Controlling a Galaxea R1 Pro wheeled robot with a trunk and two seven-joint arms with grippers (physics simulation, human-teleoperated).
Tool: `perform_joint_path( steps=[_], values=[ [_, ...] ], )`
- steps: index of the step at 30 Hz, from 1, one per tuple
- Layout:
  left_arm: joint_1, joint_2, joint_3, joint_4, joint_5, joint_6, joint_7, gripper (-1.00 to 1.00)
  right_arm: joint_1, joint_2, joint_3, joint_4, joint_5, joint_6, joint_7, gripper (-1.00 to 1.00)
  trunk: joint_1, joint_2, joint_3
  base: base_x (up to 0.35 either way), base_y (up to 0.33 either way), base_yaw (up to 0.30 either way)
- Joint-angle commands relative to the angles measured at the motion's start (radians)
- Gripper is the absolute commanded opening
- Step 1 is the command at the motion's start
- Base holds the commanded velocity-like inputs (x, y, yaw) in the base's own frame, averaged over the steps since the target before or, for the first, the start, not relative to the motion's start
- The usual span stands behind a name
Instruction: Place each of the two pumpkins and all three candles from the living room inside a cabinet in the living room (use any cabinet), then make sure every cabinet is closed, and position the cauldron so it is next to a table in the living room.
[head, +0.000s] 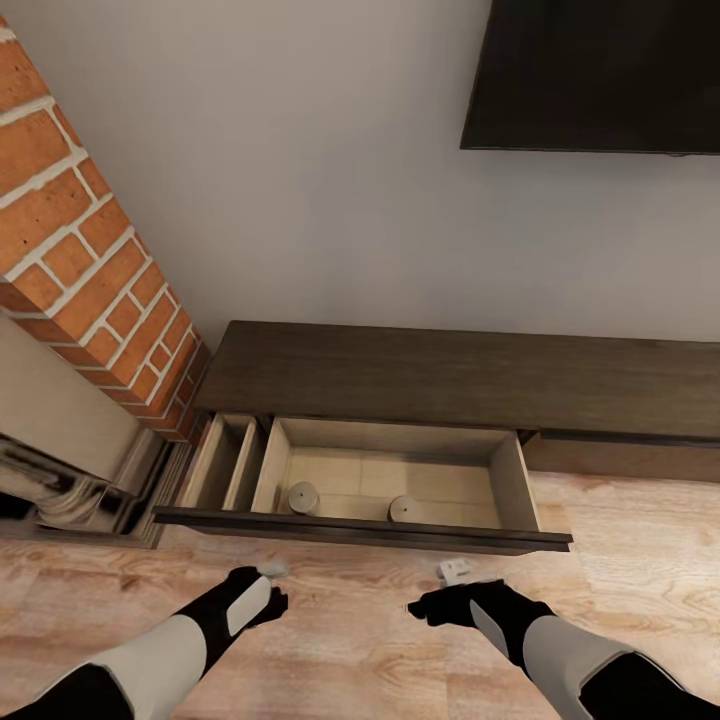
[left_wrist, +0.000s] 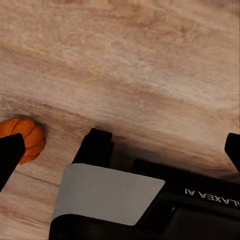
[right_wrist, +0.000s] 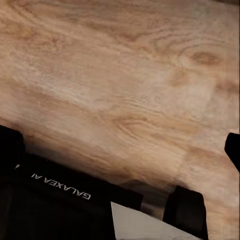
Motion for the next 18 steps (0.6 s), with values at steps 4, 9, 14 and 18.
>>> perform_joint_path(
  steps=[4,9,14,18],
  values=[
    [0.003,-0.025,-0.018,0.083,0.0,-0.079,0.0,1.0,0.021,0.002,0.0,0.0,0.001,-0.024,-0.156,1.0,0.0,0.0,0.0,0.0,0.0,0.0],
    [0.009,-0.052,-0.022,0.179,0.001,-0.226,0.004,1.0,0.061,0.005,0.003,0.0,0.001,-0.098,-0.28,1.0,0.0,0.0,0.0,0.0,0.0,0.0],
    [0.035,-0.055,-0.021,0.214,0.008,-0.268,0.009,1.0,0.105,0.004,0.004,0.0,0.002,-0.154,-0.301,1.0,0.0,0.0,0.0,0.0,0.0,0.0],
    [0.054,-0.054,-0.021,0.217,0.009,-0.312,0.009,1.0,0.123,0.005,0.005,0.0,0.025,-0.165,-0.303,1.0,0.0,0.0,0.0,0.0,0.0,0.0]
  ],
)
